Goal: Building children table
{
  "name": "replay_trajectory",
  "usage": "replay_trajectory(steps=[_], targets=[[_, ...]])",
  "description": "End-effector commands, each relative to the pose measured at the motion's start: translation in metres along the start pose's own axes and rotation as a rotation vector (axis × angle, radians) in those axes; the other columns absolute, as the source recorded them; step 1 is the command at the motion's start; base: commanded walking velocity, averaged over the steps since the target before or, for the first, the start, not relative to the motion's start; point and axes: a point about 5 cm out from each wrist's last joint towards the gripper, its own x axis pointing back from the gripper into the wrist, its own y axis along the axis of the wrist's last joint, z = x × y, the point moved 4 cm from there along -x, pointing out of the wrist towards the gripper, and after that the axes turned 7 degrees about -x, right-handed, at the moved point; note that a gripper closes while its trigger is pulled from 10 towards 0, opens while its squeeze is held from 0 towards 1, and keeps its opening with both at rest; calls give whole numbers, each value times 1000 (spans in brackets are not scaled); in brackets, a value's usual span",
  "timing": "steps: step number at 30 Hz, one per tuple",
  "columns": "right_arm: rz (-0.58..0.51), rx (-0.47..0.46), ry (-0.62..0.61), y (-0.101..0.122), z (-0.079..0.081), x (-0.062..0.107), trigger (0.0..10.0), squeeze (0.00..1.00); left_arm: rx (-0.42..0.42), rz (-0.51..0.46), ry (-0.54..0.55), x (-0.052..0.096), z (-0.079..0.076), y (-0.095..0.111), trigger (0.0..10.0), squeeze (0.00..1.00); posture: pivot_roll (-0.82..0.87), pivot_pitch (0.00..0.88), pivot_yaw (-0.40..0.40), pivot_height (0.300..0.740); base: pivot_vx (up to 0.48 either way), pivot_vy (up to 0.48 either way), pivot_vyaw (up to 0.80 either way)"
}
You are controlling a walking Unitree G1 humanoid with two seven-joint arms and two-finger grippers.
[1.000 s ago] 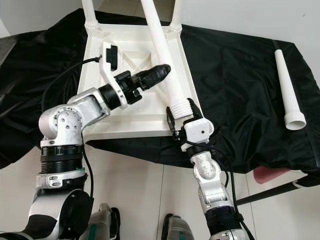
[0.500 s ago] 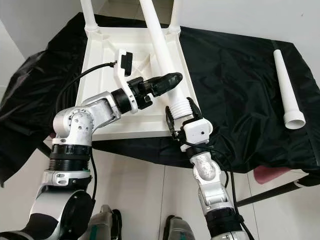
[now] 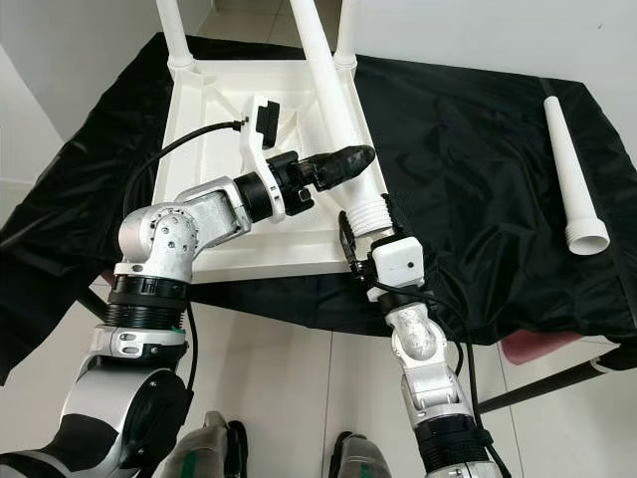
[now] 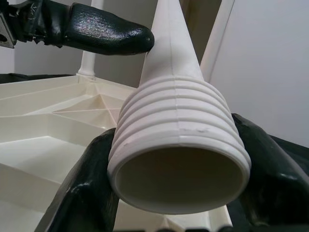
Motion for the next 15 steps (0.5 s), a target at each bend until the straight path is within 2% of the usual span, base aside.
replay_trajectory(steps=[1,12,14,15], targets=[[-40,14,-16,8,-3,-4,10000,0,4,13,-97,-1,-11,-3,10000,0,-14,57,36,740,0,0,0],[-54,24,-11,11,0,-6,10000,0,-3,34,-74,4,-5,-10,10000,0,-18,46,34,740,0,0,0],[-42,22,-25,8,-3,-5,10000,0,-5,31,-73,6,-5,-9,10000,0,-19,47,33,740,0,0,0],[8,27,-75,-2,-13,-4,10000,0,-8,21,-69,9,-5,-5,10000,0,-18,45,31,740,0,0,0]])
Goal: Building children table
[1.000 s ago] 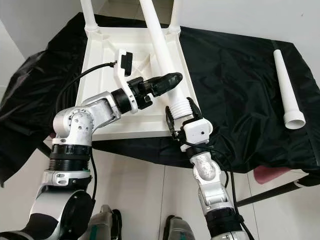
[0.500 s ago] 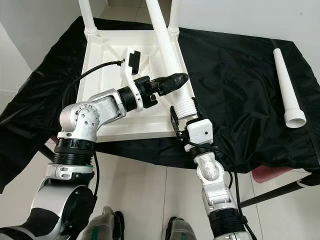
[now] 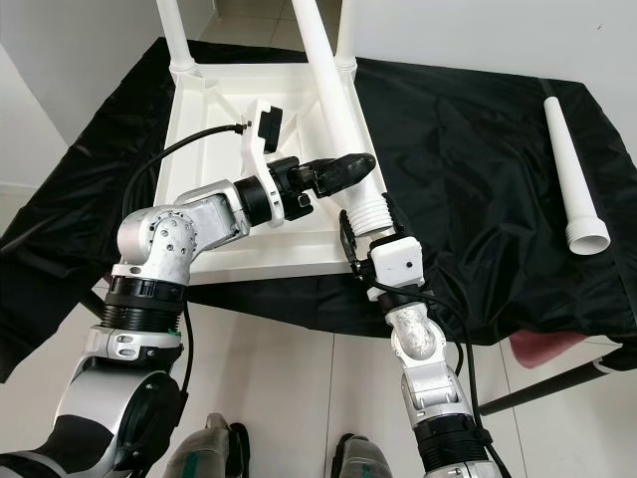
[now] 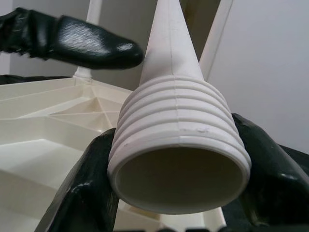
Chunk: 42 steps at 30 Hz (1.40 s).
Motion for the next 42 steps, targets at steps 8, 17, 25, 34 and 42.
replay_trajectory(steps=[8,17,25,34,42], targets=[[72,-8,-137,-14,-26,0,10000,0,-4,-34,-79,5,-12,9,10000,0,-16,46,28,740,0,0,0],[-13,-29,-14,3,-2,-2,10000,0,-7,-27,-59,2,-7,7,10000,0,-17,49,28,740,0,0,0],[-63,-103,27,17,11,-8,10000,0,-18,62,28,-5,11,-13,10000,0,-19,59,31,740,0,0,0],[-90,-102,78,24,17,-11,10000,0,-25,94,126,-14,30,-15,10000,0,-18,65,28,740,0,0,0],[-56,-117,146,18,27,-3,10000,0,-52,47,117,-20,31,8,10000,0,-17,67,28,740,0,0,0]])
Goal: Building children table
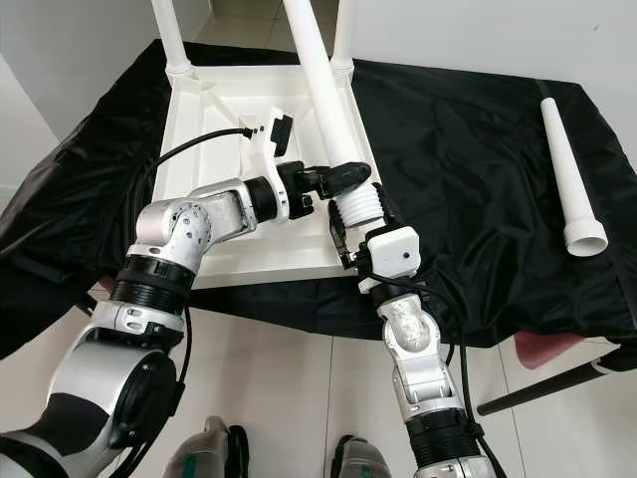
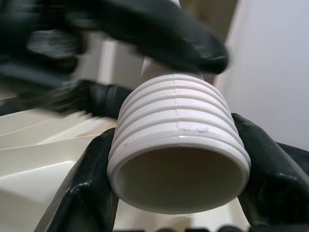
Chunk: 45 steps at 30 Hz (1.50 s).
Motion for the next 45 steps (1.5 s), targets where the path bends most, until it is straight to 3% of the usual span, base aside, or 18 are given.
replay_trajectory(steps=[1,13,26,32,33,34,35,43,44,45], targets=[[-13,-15,45,3,8,3,10000,0,-26,-26,0,-4,0,12,10000,0,-17,67,28,740,0,0,0],[1,10,53,4,6,14,10000,0,-69,-58,34,-4,12,37,10000,0,-25,72,37,740,0,0,0],[7,40,113,7,8,25,10000,0,-88,-95,160,6,41,67,10000,0,-12,82,30,740,0,0,0],[7,59,133,7,8,27,10000,0,-83,-104,182,7,44,73,10000,0,-9,86,30,740,0,0,0],[7,62,135,7,8,27,10000,0,-82,-107,182,7,44,73,4471,0,-9,86,30,740,0,0,0],[7,62,135,7,8,27,10000,0,-82,-107,182,7,44,73,4471,0,-9,86,30,740,0,0,0],[6,63,135,7,8,27,10000,0,-78,-109,177,7,43,74,0,0,-8,87,30,740,0,0,0],[6,55,127,7,8,25,10000,0,-52,-109,138,5,39,69,0,0,-2,89,28,740,0,0,0],[11,24,130,6,9,24,10000,1000,-34,-111,141,5,41,69,0,0,0,90,27,740,0,0,0],[13,15,130,6,9,24,10000,1000,-27,-112,145,5,42,69,0,0,2,90,26,740,0,0,0]])
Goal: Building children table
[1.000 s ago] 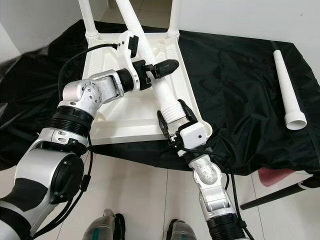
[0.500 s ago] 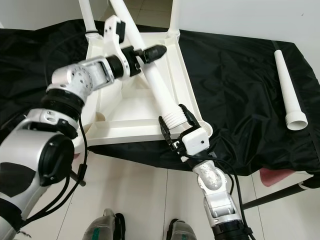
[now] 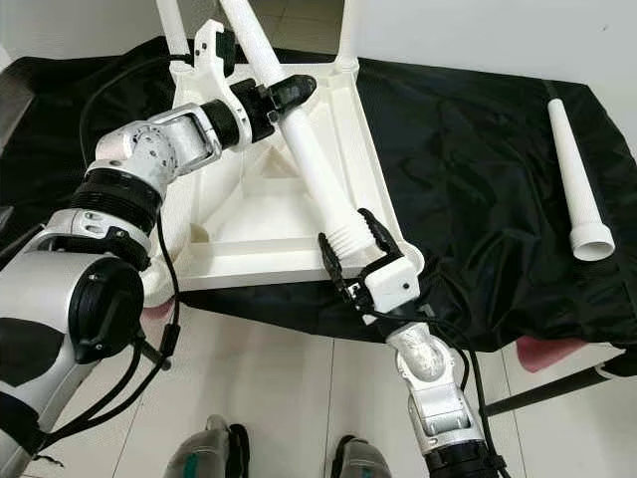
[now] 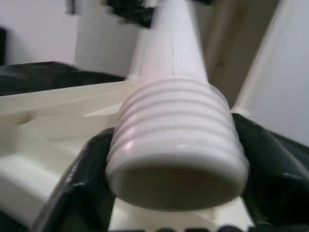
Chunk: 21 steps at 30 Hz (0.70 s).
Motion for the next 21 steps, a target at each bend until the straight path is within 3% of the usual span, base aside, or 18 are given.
replay_trajectory(steps=[1,10,14,15,17,18,19,20,21], targets=[[-20,-17,5,4,1,-3,10000,1000,-9,23,-20,-2,-2,-3,0,0,2,90,26,740,0,0,0],[0,-35,0,1,-1,5,10000,1000,61,18,10,1,5,1,0,0,1,90,29,740,0,0,0],[19,-36,-23,-1,-6,9,10000,1000,91,-13,-8,1,2,12,0,0,-2,91,28,740,0,0,0],[25,-41,-34,0,-9,9,10000,1000,118,-31,-25,1,-2,18,10000,0,-4,90,28,740,0,0,0],[29,-46,-40,0,-11,9,10000,1000,136,-42,-37,0,-4,22,10000,0,-4,90,28,740,0,0,0],[32,-57,-40,0,-12,8,10000,757,143,-51,-48,0,-6,26,10000,0,-5,89,27,740,0,0,0],[34,-65,-39,0,-12,8,10000,757,146,-55,-54,0,-7,28,10000,0,-5,89,27,740,0,0,0],[38,-100,-50,1,-15,5,10000,0,174,-67,-80,-1,-13,34,10000,0,-7,87,26,740,0,0,0],[39,-129,-57,2,-18,2,10000,0,202,-77,-104,-1,-18,41,10000,0,-7,87,26,740,0,0,0]])
